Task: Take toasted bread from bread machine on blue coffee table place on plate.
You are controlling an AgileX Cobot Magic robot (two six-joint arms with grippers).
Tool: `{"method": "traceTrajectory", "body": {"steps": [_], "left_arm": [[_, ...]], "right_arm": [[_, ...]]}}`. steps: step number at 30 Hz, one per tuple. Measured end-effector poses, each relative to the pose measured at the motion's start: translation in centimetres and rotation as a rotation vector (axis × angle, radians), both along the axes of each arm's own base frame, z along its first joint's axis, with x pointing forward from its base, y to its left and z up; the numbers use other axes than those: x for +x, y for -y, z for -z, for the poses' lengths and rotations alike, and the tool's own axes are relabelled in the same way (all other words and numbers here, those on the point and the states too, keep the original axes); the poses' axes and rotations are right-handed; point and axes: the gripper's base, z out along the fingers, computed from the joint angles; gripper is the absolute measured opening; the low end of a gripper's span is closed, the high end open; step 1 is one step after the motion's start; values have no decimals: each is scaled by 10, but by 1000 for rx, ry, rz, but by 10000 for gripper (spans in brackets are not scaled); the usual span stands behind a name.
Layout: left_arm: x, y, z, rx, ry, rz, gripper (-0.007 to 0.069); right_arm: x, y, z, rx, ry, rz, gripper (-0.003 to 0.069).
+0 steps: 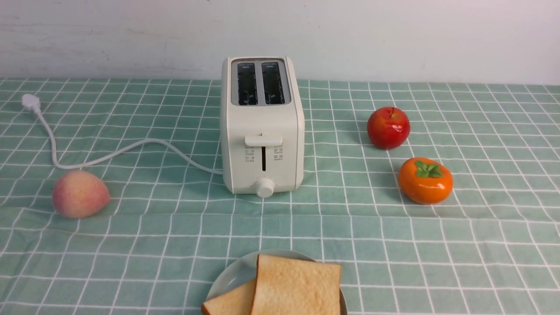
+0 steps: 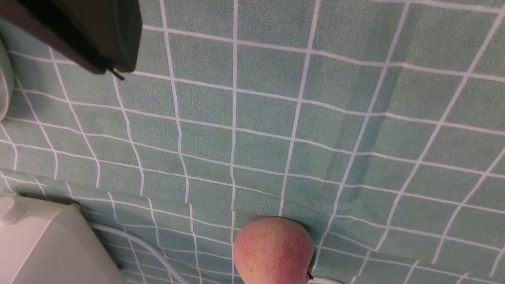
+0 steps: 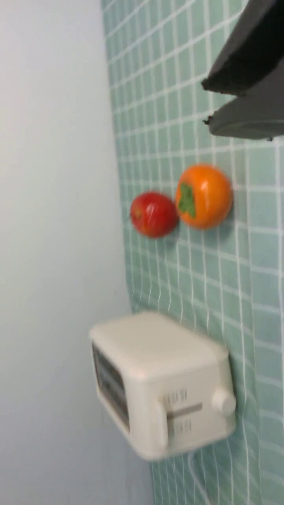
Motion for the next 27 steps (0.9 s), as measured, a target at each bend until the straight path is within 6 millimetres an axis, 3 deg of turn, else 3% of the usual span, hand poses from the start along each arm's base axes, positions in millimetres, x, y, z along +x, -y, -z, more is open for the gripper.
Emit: {"method": "traceTrajectory", "body": {"steps": [7,27], "left_arm": [[0,0,0,0,-3,0,8],[0,0,1,0,-4,0,17]], "right_arm": [[-1,9,65,-3,-214,162,108],[-2,10,66,3,-232,178,126]]}}
